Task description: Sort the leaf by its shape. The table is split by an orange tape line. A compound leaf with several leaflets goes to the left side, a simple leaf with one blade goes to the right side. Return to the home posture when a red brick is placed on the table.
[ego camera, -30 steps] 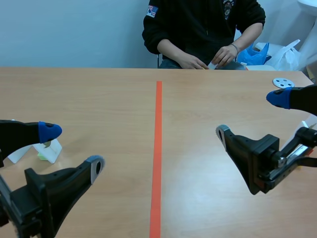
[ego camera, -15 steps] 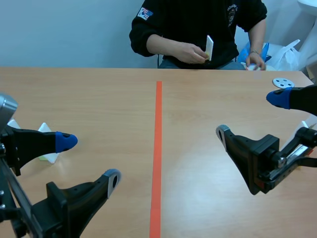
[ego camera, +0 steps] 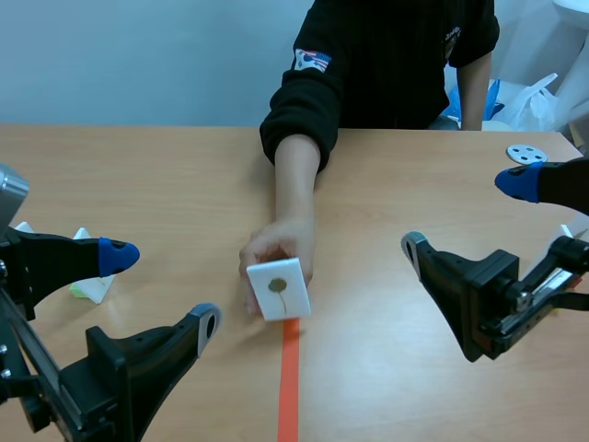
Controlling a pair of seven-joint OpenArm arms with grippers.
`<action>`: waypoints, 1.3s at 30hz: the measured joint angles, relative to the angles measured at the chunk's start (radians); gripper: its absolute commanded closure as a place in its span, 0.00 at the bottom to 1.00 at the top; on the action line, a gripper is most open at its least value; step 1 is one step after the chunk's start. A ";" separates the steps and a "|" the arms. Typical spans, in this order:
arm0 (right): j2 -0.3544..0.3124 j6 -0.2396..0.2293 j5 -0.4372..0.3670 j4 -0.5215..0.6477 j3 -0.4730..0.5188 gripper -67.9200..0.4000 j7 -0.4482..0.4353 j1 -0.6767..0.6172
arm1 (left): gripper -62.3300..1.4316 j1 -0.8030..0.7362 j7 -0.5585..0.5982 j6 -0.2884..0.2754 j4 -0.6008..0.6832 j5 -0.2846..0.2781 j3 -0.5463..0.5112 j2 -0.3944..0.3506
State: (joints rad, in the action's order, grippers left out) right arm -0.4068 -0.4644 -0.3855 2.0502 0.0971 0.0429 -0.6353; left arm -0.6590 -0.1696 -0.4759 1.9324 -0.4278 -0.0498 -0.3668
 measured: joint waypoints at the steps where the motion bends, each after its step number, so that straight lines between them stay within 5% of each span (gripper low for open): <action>1: 0.000 0.000 0.000 0.000 0.000 0.00 0.000 0.000 | 0.00 0.000 0.000 0.000 0.000 0.000 0.000 0.000; 25: 0.000 0.000 0.000 0.000 0.000 0.00 0.000 0.000 | 0.00 0.000 -0.003 -0.004 0.000 0.012 0.000 0.000; 39: 0.000 0.001 0.000 0.000 0.000 0.00 0.000 0.000 | 0.00 0.001 0.072 -0.043 -0.117 0.072 0.000 -0.099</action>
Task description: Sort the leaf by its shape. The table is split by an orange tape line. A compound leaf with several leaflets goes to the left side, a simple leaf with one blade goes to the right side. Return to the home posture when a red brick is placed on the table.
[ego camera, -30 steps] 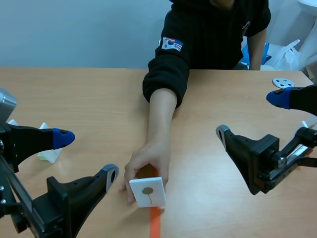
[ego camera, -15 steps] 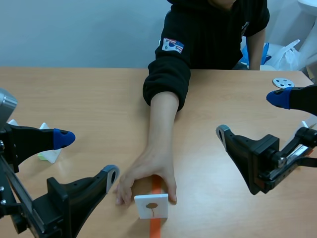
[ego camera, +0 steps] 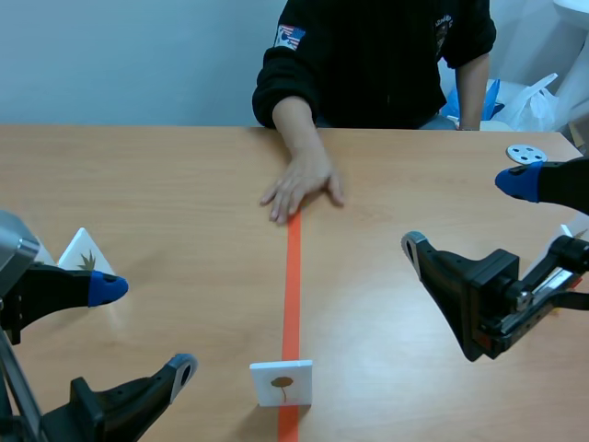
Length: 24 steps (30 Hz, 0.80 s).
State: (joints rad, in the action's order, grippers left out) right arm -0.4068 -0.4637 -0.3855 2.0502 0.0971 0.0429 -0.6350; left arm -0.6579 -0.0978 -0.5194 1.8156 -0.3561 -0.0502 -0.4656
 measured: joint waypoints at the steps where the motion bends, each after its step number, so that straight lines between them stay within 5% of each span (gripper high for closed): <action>1: 0.000 0.000 0.000 0.000 0.000 0.00 0.000 0.000 | 0.00 0.005 0.002 -0.008 -0.012 0.001 0.000 -0.004; 14: 0.000 0.004 0.000 0.000 0.000 0.00 0.000 0.000 | 0.00 0.147 0.130 -0.020 -0.208 0.234 0.210 -0.025; 24: 0.000 0.004 0.000 0.000 0.000 0.00 0.000 0.000 | 0.00 0.306 0.228 0.043 -0.451 0.324 0.340 -0.025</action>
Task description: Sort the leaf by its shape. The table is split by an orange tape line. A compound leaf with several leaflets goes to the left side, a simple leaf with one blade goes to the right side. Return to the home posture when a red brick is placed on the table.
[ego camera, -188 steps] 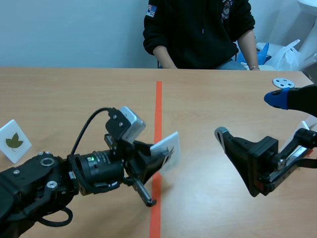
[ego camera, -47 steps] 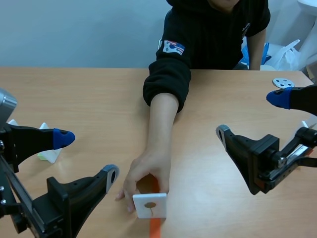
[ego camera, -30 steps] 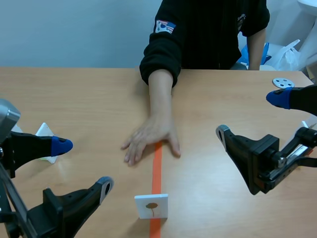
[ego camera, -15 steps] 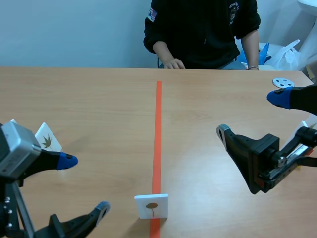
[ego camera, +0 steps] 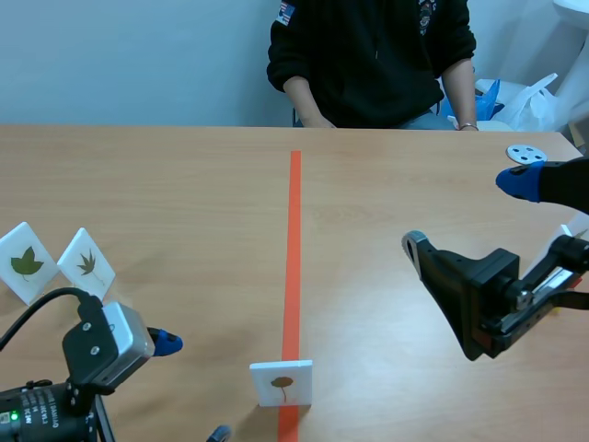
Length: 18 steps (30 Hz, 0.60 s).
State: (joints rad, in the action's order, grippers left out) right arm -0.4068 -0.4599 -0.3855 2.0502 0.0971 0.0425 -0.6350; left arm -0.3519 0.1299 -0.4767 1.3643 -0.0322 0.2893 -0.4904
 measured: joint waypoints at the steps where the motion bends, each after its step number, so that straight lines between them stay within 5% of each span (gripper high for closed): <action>1: 0.000 0.000 0.000 0.000 0.000 0.00 0.000 0.000 | 0.00 0.013 0.007 0.001 -0.019 0.010 0.012 0.000; 10: 0.001 0.018 0.000 0.000 0.000 0.00 0.000 0.000 | 0.00 0.094 0.047 0.047 -0.145 0.072 0.117 0.023; 18: 0.002 0.019 0.000 0.000 0.000 0.00 0.000 0.000 | 0.00 0.153 0.085 0.053 -0.212 0.069 0.162 0.100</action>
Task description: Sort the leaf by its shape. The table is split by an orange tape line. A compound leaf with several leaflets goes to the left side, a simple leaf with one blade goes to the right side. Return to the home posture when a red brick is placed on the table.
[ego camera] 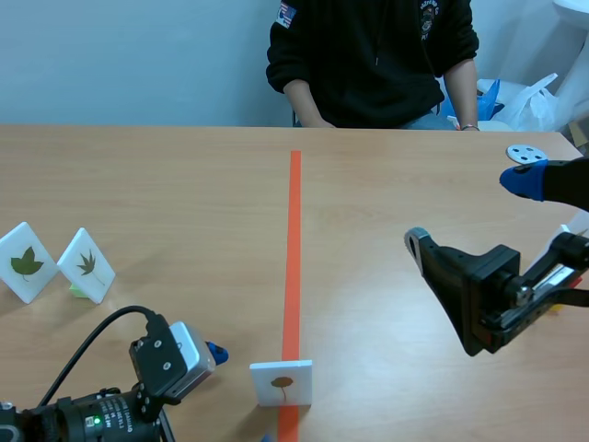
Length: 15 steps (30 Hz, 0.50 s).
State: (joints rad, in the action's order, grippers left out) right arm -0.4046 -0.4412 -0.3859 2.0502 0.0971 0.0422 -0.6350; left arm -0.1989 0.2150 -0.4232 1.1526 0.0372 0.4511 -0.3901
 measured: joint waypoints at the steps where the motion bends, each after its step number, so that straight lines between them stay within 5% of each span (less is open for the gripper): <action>1: 0.000 0.000 0.000 0.000 0.000 0.00 0.000 0.000 | 0.00 0.003 0.000 0.000 -0.001 0.000 0.002 0.006; 12: 0.000 0.000 0.000 0.000 0.000 0.00 0.000 0.000 | 0.01 0.003 0.047 0.023 -0.001 0.016 0.047 0.051; 15: 0.000 0.000 0.000 0.000 0.000 0.00 0.000 0.000 | 0.13 0.014 0.044 0.040 -0.002 0.016 0.059 0.061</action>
State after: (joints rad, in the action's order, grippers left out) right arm -0.4046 -0.4408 -0.3859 2.0502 0.0971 0.0422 -0.6350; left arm -0.1852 0.2588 -0.3836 1.1503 0.0532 0.5102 -0.3294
